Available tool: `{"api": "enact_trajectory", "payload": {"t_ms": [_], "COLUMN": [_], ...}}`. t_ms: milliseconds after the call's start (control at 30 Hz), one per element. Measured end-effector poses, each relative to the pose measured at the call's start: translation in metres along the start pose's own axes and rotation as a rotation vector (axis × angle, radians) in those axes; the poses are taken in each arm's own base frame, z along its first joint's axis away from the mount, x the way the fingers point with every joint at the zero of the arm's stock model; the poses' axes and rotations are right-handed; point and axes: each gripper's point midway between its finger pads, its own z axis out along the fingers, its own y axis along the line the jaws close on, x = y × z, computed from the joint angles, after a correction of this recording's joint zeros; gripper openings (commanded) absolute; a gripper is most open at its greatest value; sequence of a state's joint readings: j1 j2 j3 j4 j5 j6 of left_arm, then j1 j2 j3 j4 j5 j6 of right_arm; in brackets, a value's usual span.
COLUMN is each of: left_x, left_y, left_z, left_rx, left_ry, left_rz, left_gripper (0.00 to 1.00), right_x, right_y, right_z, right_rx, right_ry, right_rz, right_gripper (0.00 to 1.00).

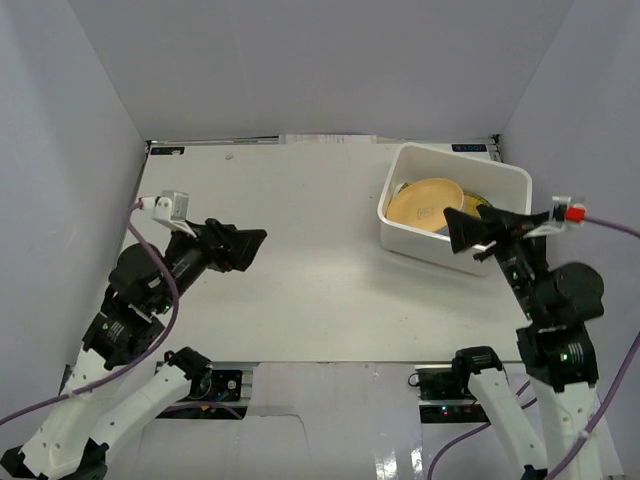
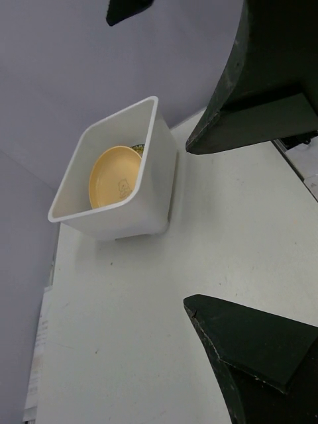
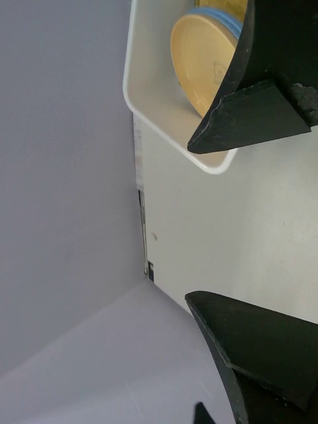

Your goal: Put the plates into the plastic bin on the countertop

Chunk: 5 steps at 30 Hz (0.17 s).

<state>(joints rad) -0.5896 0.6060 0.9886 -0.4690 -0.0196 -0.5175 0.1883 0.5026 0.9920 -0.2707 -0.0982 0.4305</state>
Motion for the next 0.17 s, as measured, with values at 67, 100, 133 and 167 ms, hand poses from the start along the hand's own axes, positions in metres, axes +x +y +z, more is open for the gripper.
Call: {"api": "enact_trajectory", "payload": {"t_ms": [67, 100, 133, 167], "left_x": [-0.009, -0.012, -0.013, -0.012], "left_y": [-0.005, -0.006, -0.006, -0.005], "left_z": [-0.017, -0.025, -0.032, -0.039], "left_rx": [0.024, 0.033, 0.041, 0.046], "left_ry": [-0.045, -0.066, -0.083, -0.097], "left_rz": [-0.012, -0.017, -0.02, -0.025], "left_gripper": [0.98, 0.98, 0.98, 0.98], "right_x": [0.012, 0.026, 0.036, 0.05], "right_y": [0.014, 0.016, 0.015, 0.013], "right_z": [-0.024, -0.032, -0.035, -0.036], "right_rx": [-0.103, -0.136, -0.15, -0.156], "right_ry": [-0.04, -0.031, -0.016, 0.011], "right_rz": [0.016, 0.023, 0.031, 0.044], "right_gripper": [0.9, 0.9, 0.9, 0.9]}}
